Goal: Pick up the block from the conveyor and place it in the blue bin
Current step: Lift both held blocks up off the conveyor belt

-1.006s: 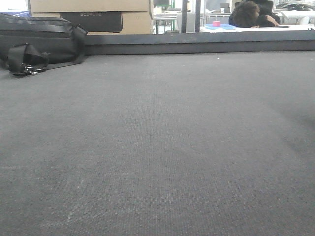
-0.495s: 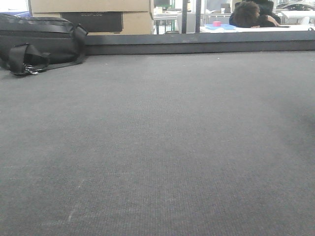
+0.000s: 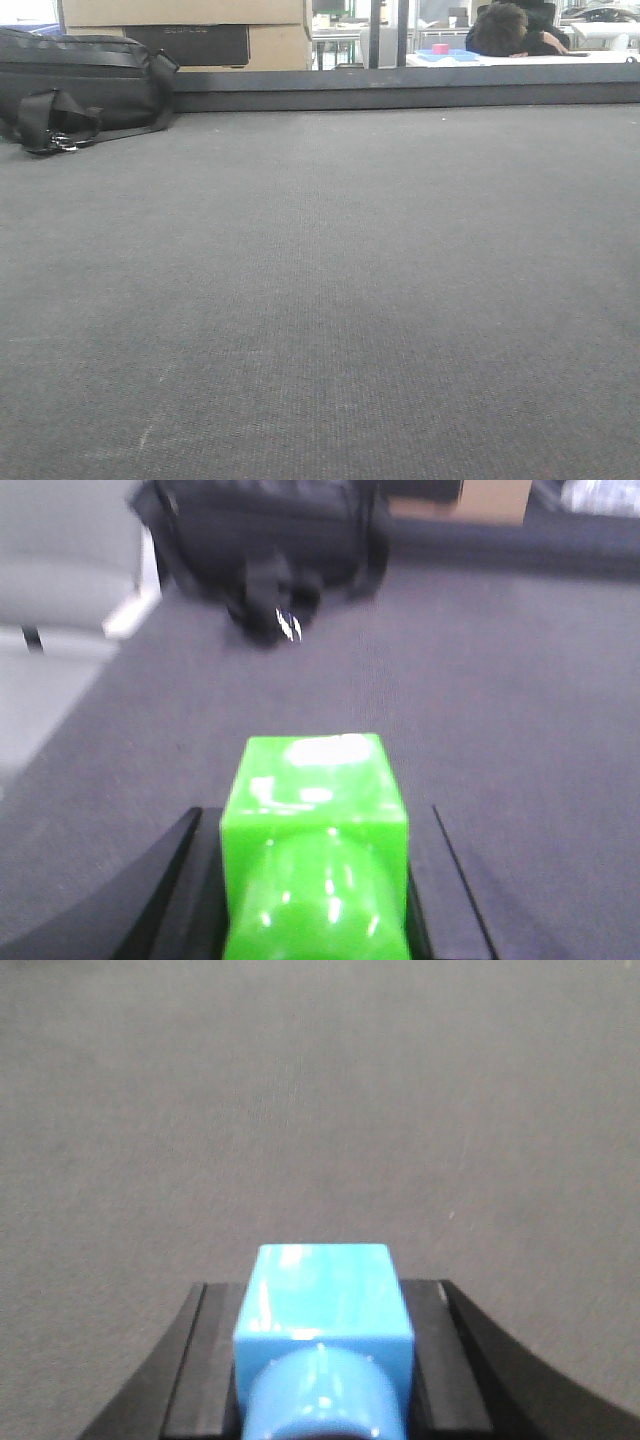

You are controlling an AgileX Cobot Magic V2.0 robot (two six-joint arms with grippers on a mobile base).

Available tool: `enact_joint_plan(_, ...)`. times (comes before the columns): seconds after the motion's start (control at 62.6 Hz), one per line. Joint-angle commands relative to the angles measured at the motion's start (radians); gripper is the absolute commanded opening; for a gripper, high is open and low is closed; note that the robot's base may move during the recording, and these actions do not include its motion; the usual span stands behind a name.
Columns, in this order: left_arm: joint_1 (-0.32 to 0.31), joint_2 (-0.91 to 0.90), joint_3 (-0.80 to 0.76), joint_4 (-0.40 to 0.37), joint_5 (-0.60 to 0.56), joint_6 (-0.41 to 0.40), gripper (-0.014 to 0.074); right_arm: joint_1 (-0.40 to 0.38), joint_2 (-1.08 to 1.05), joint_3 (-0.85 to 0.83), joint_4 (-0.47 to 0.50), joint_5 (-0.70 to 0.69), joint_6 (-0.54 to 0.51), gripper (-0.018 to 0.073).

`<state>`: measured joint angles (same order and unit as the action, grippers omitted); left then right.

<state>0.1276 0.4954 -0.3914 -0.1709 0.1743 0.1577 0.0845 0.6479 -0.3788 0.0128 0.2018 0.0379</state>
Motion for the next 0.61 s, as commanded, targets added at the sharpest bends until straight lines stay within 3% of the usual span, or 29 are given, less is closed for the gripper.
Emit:
enact_joint_plan(0.0,-0.005,-0.109,0.050,0.001,-0.048,-0.008,-0.0111,-0.001,-0.066,0.044,-0.048,-0.156,0.000,-0.0162)
enact_joint_plan(0.272,-0.005,-0.360,0.066,0.001,-0.027,-0.008,-0.0111,-0.001,-0.211,-0.033,-0.048,-0.135,0.000,-0.0162)
enact_joint_plan(0.431,-0.005,-0.392,0.066,-0.003,0.038,-0.008,-0.0111,-0.001,-0.263,-0.096,-0.045,-0.034,0.000,-0.0162)
enact_joint_plan(0.591,-0.029,-0.392,0.064,-0.011,0.041,-0.008,-0.0111,-0.001,-0.286,-0.100,-0.045,-0.027,0.000,-0.0162)
